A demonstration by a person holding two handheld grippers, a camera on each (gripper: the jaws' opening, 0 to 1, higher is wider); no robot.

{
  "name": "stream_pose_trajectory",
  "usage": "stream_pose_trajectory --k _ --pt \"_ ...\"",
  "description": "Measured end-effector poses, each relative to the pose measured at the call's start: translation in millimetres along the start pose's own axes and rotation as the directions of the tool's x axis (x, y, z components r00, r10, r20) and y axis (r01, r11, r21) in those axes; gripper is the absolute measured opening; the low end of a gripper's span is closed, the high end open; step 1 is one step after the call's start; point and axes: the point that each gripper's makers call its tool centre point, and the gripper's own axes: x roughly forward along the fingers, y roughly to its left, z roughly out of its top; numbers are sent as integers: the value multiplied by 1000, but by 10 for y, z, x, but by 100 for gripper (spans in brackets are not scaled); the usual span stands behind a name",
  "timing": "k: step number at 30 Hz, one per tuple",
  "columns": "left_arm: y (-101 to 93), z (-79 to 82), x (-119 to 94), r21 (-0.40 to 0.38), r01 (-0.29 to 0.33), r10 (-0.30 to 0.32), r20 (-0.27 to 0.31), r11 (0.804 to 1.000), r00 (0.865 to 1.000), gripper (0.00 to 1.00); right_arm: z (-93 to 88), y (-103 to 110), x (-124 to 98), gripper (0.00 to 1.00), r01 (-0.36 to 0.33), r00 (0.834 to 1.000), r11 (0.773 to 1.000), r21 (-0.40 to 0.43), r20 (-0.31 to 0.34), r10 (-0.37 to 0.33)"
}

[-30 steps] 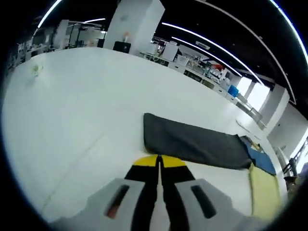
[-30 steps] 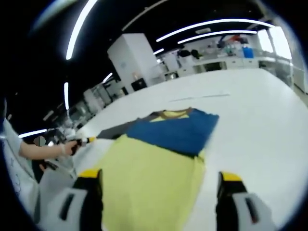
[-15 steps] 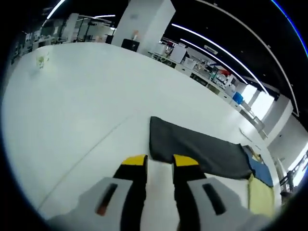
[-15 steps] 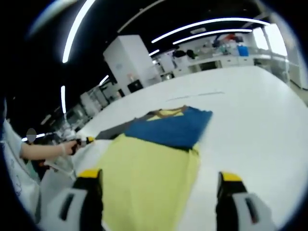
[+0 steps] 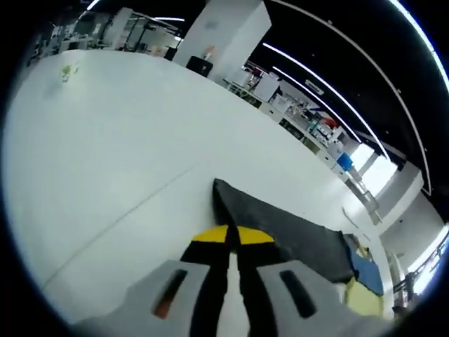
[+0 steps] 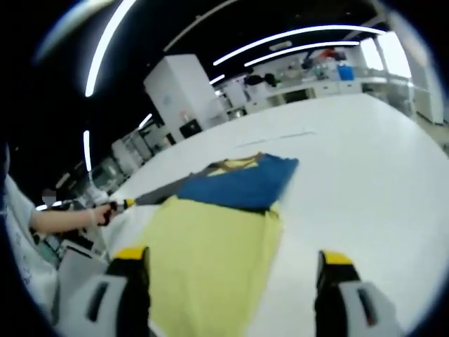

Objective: Fold the garment on the visible template until the final outline fits inside the template.

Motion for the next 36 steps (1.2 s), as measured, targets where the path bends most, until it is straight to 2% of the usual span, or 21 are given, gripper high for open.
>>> stream_pose_trajectory --k 7,11,14,20,25,26,27,28,30,31,34,35,36 --pt "-468 168 3 91 115 -115 -4 989 993 0 23 55 25 100 -25 999 1000 8 27 25" --pt "-893 211 48 173 213 -209 -41 962 977 0 40 87 29 100 -41 999 999 -9 34 41" --pt "-1268 215 51 212 281 -276 -57 936 960 0 55 111 19 100 -50 998 998 -28 39 51" --pt "-1764 155 103 242 355 -344 -87 903 935 0 65 128 -38 100 -58 996 998 -28 62 60" --pt "-2183 14 175 223 423 -408 -112 878 906 0 34 97 -94 100 -56 995 998 -16 77 57" --pt "-2311 -22 177 205 447 -432 -116 871 894 0 22 91 -111 100 -53 995 998 -16 79 54" --pt "-2430 -66 187 236 463 -446 -125 854 886 0 7 66 -130 100 -51 995 999 -16 81 52" --pt "-2513 -108 181 238 473 -454 -133 848 881 0 -4 53 -141 100 -50 995 999 -12 84 51" --pt "-2735 -213 166 228 510 -486 -154 829 860 0 -40 25 -169 100 -48 995 999 2 85 48" --pt "-2818 -249 165 235 519 -495 -158 822 855 0 -51 21 -180 100 -45 995 999 4 87 44" --pt "-3152 -385 217 221 573 -543 -184 789 819 0 -82 -38 -219 100 -34 995 999 28 99 31" --pt "-3205 -407 220 217 582 -552 -189 783 812 0 -91 -47 -226 100 -34 995 999 32 100 30" --pt "-3337 -474 211 217 604 -570 -200 767 797 0 -99 -54 -232 100 -32 994 999 34 101 29"
